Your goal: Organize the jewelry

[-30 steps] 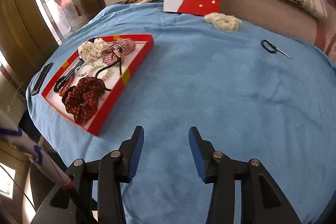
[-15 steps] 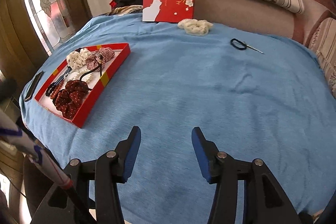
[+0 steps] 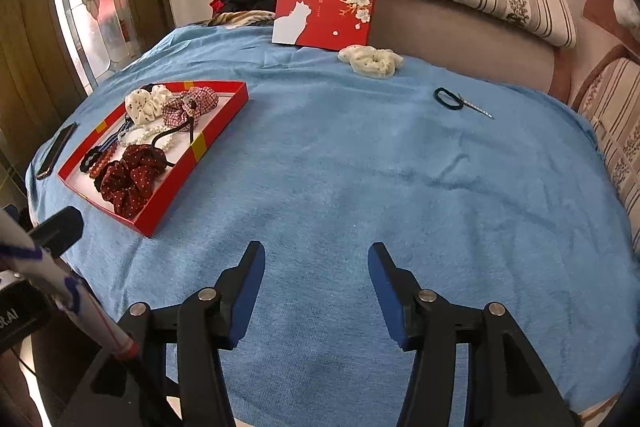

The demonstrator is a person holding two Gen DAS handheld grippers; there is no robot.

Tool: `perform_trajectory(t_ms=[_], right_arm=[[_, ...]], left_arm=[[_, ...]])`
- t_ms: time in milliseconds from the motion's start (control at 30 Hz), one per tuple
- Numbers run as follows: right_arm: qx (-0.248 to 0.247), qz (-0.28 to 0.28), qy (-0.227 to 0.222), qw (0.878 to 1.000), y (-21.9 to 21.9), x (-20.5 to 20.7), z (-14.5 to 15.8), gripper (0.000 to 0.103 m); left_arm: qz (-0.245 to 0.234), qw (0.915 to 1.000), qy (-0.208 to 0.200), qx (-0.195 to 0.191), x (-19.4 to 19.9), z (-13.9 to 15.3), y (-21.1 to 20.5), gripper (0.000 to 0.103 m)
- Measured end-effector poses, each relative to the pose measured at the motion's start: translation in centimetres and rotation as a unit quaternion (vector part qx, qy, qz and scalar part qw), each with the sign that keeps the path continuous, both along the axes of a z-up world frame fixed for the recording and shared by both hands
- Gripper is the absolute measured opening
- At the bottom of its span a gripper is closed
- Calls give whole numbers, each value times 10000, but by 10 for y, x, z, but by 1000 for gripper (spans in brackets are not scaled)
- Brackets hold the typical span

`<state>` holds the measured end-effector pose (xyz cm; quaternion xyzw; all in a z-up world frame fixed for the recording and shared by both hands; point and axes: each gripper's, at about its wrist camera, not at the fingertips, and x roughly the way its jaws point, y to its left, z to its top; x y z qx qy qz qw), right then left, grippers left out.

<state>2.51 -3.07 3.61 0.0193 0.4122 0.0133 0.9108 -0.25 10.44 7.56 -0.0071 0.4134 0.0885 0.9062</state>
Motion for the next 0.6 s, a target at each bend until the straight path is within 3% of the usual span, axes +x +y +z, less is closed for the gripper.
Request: perform_trajectory(t_ms=[600], right_arm=[[-445, 317, -15, 9985, 36, 13, 16, 64]], left_arm=[[290, 9990, 253, -247, 9, -12, 36, 103]])
